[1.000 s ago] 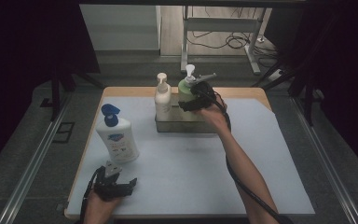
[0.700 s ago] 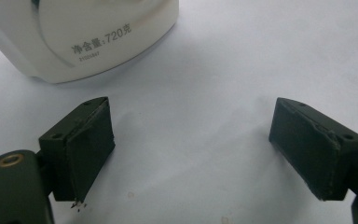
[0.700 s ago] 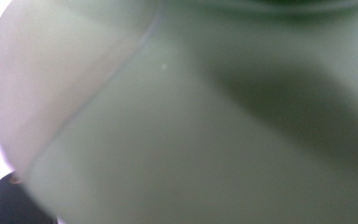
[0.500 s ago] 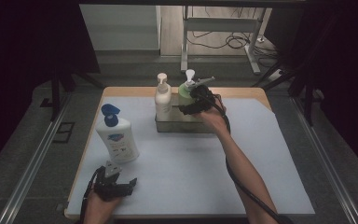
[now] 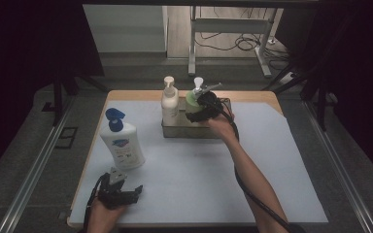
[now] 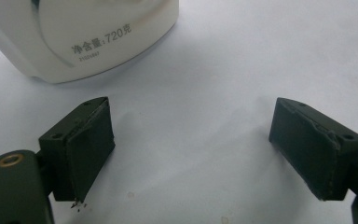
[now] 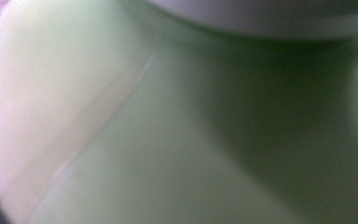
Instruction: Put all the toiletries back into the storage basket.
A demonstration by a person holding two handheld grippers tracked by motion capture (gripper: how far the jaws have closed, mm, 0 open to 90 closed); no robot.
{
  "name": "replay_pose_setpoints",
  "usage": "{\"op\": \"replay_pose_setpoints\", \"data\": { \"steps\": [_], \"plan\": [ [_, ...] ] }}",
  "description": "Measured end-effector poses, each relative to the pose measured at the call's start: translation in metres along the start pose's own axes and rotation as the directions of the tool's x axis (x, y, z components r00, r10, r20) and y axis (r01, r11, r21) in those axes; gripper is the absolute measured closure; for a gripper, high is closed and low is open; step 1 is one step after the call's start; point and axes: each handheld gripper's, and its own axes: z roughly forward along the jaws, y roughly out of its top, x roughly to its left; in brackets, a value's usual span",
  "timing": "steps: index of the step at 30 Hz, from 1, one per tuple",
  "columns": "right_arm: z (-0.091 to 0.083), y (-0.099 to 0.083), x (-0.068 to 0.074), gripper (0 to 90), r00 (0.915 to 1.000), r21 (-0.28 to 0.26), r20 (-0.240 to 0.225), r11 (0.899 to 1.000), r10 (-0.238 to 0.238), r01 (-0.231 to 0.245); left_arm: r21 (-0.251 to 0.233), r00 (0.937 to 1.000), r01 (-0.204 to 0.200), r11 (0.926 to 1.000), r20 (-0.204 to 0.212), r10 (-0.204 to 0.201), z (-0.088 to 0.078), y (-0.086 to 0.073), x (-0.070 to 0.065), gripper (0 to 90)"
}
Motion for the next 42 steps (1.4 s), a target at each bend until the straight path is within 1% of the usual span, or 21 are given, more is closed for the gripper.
{"op": "replay_pose_setpoints", "data": {
  "steps": [3,8,11,14,15,19,22,25,27,30,34,37,40,42],
  "plan": [
    [0.000,-0.002,-0.002,12.5,0.9997,-0.009,-0.003,1.000,0.024,-0.024,0.000,1.0000,-0.002,1.0000,-0.001,0.002,0.000,0.000,0.000,13.4],
    [0.000,-0.002,-0.002,12.2,0.9998,-0.008,-0.005,1.000,0.018,-0.018,0.000,1.0000,-0.002,1.0000,-0.002,0.002,0.000,0.000,0.000,13.4],
    [0.001,-0.004,-0.003,12.0,0.9998,-0.026,-0.006,0.999,0.018,-0.018,0.000,1.0000,-0.002,1.0000,-0.001,0.002,0.000,0.000,0.000,13.4],
    [0.001,-0.004,-0.003,11.8,0.9997,-0.032,-0.010,0.999,0.021,-0.022,0.000,1.0000,-0.002,1.0000,-0.002,0.002,0.000,0.000,0.000,13.3],
    [0.001,-0.005,-0.003,11.8,0.9999,-0.036,-0.003,0.999,0.014,-0.014,0.000,1.0000,-0.002,1.0000,-0.001,0.002,0.000,0.000,0.000,13.4],
    [0.001,-0.006,-0.002,11.6,0.9998,-0.046,0.005,0.999,0.020,-0.020,0.000,1.0000,-0.002,1.0000,-0.001,0.002,0.000,0.000,0.000,13.4],
    [-0.002,-0.007,-0.001,11.6,0.9995,-0.048,0.018,0.999,0.027,-0.026,0.000,1.0000,-0.002,1.0000,-0.001,0.002,0.000,0.000,0.000,13.4],
    [-0.005,-0.008,0.000,11.6,0.9993,-0.056,0.019,0.998,0.031,-0.030,0.000,1.0000,-0.002,1.0000,-0.001,0.002,0.000,0.000,0.000,13.4],
    [-0.007,-0.009,-0.001,11.7,0.9995,-0.062,0.013,0.998,0.028,-0.027,-0.001,1.0000,-0.002,1.0000,-0.001,0.002,0.000,0.000,0.000,13.4],
    [-0.012,-0.011,-0.001,11.7,0.9996,-0.072,0.019,0.997,0.020,-0.019,0.000,1.0000,-0.002,1.0000,-0.001,0.002,0.000,0.000,0.000,13.4],
    [-0.020,-0.015,-0.002,12.6,0.9996,-0.080,0.008,0.997,0.025,-0.025,0.000,1.0000,-0.002,1.0000,-0.001,0.002,0.000,0.000,0.000,13.4],
    [-0.026,-0.018,-0.002,12.7,0.9992,-0.088,-0.012,0.995,0.037,-0.038,-0.001,1.0000,-0.002,1.0000,-0.001,0.002,0.000,0.000,0.000,13.4],
    [-0.031,-0.021,-0.003,12.6,0.9994,-0.085,-0.026,0.996,0.024,-0.026,-0.001,1.0000,-0.002,1.0000,-0.001,0.002,0.000,0.000,0.000,13.4],
    [-0.035,-0.023,-0.003,12.5,0.9987,-0.080,-0.043,0.996,0.026,-0.030,-0.001,1.0000,-0.002,1.0000,0.000,0.002,0.000,0.000,0.000,13.4]
  ]
}}
